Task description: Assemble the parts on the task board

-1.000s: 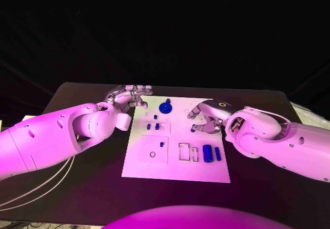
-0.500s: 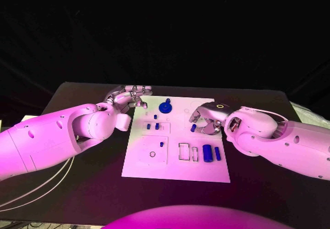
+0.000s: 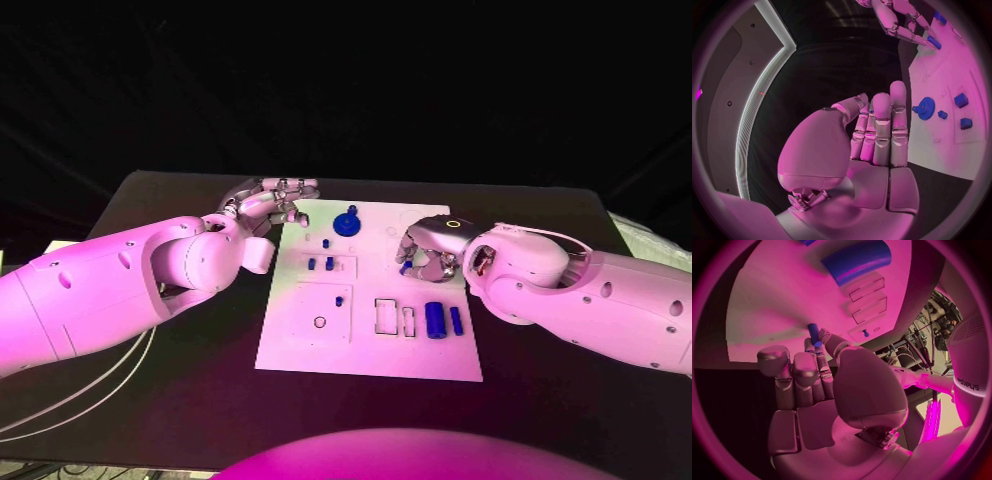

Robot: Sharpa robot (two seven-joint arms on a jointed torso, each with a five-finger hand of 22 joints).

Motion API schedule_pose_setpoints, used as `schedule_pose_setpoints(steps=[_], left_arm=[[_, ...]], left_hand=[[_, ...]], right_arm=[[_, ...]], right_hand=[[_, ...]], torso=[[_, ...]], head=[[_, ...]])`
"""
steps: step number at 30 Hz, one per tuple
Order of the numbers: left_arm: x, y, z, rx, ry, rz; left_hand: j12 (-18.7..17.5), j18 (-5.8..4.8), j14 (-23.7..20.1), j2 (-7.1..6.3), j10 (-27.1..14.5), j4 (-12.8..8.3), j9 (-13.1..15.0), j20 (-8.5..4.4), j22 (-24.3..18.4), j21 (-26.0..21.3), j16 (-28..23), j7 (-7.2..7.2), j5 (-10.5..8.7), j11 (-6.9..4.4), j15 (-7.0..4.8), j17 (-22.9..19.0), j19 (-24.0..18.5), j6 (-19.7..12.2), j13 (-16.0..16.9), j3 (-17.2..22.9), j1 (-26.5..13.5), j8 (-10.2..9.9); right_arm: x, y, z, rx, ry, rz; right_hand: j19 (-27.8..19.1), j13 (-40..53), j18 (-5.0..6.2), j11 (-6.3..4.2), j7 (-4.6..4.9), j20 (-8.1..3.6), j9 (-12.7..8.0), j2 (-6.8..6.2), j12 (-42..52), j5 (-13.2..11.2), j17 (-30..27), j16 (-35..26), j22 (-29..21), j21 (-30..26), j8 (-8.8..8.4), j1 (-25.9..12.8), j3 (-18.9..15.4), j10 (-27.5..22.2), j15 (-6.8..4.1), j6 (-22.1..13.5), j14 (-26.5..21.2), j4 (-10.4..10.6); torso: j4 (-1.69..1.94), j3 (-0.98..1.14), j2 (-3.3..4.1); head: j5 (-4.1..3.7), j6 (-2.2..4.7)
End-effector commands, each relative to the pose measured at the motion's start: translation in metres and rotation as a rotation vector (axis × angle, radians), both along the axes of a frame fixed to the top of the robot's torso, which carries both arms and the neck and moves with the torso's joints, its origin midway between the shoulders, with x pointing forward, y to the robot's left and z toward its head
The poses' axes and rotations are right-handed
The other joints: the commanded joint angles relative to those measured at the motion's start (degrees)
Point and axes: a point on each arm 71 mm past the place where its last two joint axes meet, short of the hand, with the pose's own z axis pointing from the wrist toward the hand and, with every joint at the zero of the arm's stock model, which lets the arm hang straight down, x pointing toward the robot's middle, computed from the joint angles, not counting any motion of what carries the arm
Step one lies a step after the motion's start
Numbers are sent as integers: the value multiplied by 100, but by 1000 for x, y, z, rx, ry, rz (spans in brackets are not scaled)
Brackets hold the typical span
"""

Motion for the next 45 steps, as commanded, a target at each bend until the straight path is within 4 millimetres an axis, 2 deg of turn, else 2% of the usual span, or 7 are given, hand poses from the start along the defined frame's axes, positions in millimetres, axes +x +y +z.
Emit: schedule_pose_setpoints(steps=[1, 15, 24, 32, 39, 45], left_arm=[[-1, -3, 1, -13, -2, -20], [-1, -3, 0, -8, 5, -25], [-1, -3, 0, -6, 6, -22], [-1, -2, 0, -6, 6, -21], [-1, -3, 0, -7, 5, -23], [-1, -5, 0, -7, 3, -33]], left_hand=[[34, 63, -28, 47, -29, -5, -7, 1, -6, -18, -32, 24, 12, -9, 0, -6, -32, -27, -5, -35, 22, 26], [46, 63, -32, 51, -32, -11, -7, 2, -10, -24, -31, 24, 12, -8, 0, -11, -32, -27, -4, -43, 28, 33], [47, 63, -34, 51, -35, -11, -7, 2, -11, -25, -31, 25, 12, -7, 0, -13, -32, -29, -4, -45, 28, 34], [47, 63, -34, 51, -35, -11, -7, 2, -11, -25, -31, 25, 12, -7, 0, -13, -32, -29, -4, -45, 28, 34], [51, 63, -39, 57, -43, -12, -8, 2, -14, -30, -31, 27, 13, -5, 1, -17, -34, -34, -5, -48, 29, 35], [51, 63, -39, 58, -44, -12, -8, 3, -14, -31, -31, 27, 13, -5, 2, -17, -34, -35, -5, -48, 30, 35]], right_arm=[[0, 0, -4, -36, -2, -3], [0, 0, -7, -39, -14, -12], [-9, 2, 9, 110, -87, -12], [-17, 2, 29, 171, -126, -6], [-30, 25, 37, 223, -94, 52], [-45, 66, 37, 275, -51, 154]], right_hand=[[42, 15, -11, -36, -4, -21, 11, 120, 9, -86, 32, 41, 44, 49, 26, 64, 93, 96, -59, 55, 88, -23], [63, 15, -25, -44, 1, -39, 19, 146, -40, -109, 82, 95, 110, 99, 32, 130, 250, 178, -69, 95, 96, -92], [130, 80, -62, -103, -10, -80, 54, 131, 49, -109, 214, 215, 352, 263, 100, 236, 424, 506, -113, 222, 115, -244], [139, 96, -68, -113, -16, -92, 58, 114, 63, -105, 246, 247, 392, 295, 103, 259, 473, 553, -123, 232, 121, -289], [138, 99, -68, -111, -15, -95, 57, 111, 60, -100, 247, 250, 395, 299, 101, 269, 495, 556, -124, 230, 121, -305], [125, 102, -64, -102, -4, -100, 53, 117, 48, -84, 231, 244, 372, 291, 90, 284, 548, 549, -121, 216, 115, -334]], torso=[[-4, 3, -2], [-12, -3, -9], [-7, -5, -15], [-6, -6, -14], [1, 1, -1], [9, -5, -5]], head=[[-1, -11], [-10, -8], [-16, 9], [-12, 24], [34, 13], [120, -12]])
